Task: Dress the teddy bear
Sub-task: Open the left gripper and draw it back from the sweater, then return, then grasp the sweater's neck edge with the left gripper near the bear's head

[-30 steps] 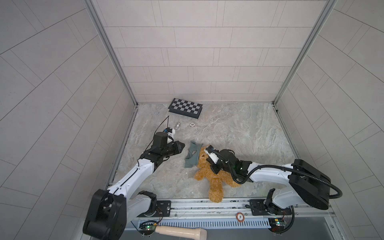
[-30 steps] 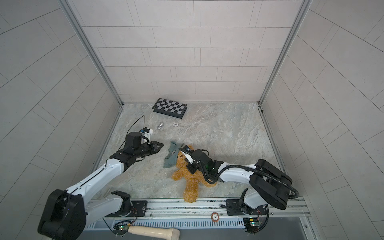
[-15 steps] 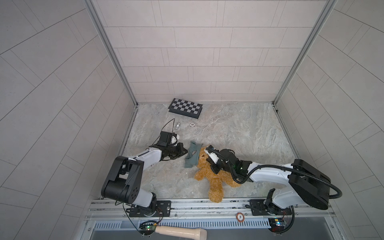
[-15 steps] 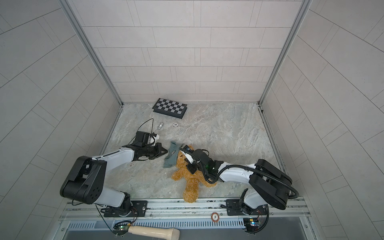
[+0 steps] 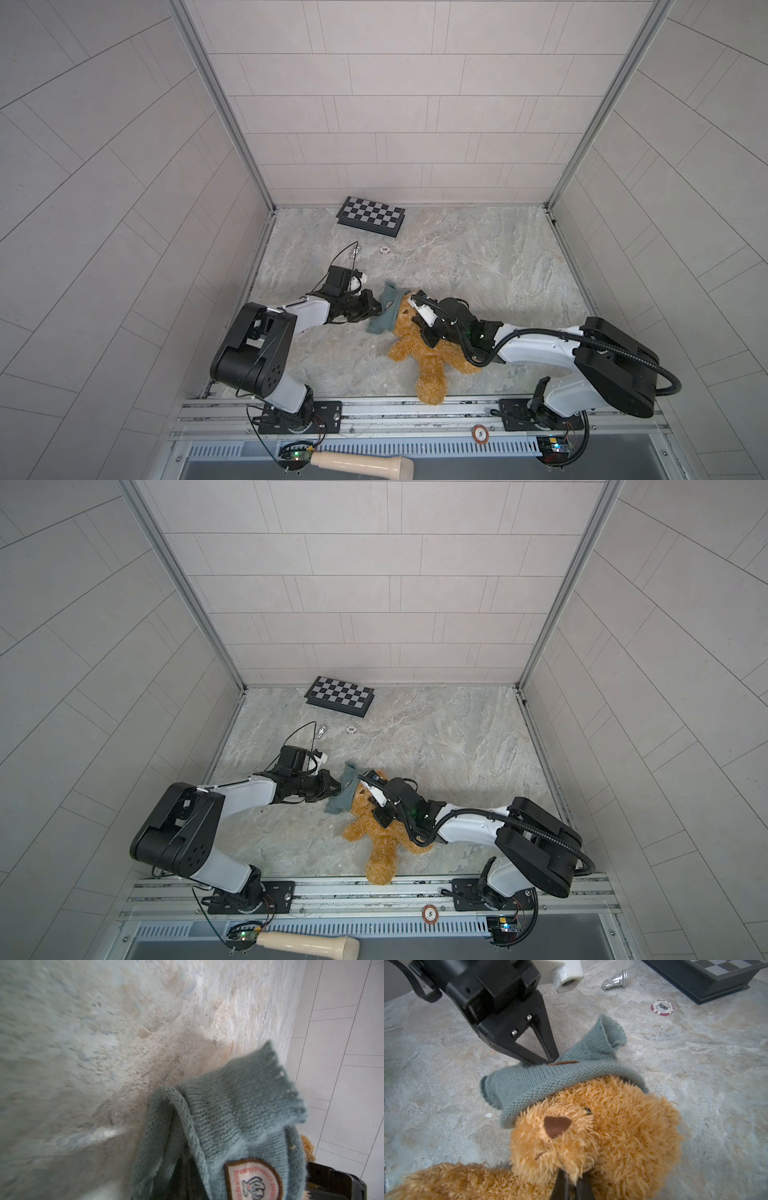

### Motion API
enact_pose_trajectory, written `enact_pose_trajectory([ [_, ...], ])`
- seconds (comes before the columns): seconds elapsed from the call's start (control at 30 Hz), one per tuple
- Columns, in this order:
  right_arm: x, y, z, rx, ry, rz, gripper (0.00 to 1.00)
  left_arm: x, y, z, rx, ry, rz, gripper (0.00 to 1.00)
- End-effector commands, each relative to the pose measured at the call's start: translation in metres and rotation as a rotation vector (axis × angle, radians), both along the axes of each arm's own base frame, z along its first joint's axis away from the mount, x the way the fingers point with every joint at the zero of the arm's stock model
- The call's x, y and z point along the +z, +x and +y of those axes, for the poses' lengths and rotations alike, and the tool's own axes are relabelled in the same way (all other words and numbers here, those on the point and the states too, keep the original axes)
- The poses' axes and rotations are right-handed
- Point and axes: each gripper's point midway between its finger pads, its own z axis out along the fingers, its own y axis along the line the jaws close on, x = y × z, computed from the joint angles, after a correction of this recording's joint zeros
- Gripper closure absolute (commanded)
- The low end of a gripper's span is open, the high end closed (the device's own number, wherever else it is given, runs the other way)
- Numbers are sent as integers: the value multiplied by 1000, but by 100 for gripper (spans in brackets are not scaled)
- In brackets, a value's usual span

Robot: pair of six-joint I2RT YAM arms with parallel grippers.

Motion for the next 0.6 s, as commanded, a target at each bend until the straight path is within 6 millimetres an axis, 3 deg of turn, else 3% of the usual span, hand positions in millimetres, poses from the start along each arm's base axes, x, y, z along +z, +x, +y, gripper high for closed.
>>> enact_pose_trajectory([
  [0.0,-28,-12,-12,19,-93,69,100,4,-3,-5,-3,-38,-13,85],
  [0.57,-31,-12,-10,24,-95,72,100,32,-25,-16,-44,-160,-38,73],
])
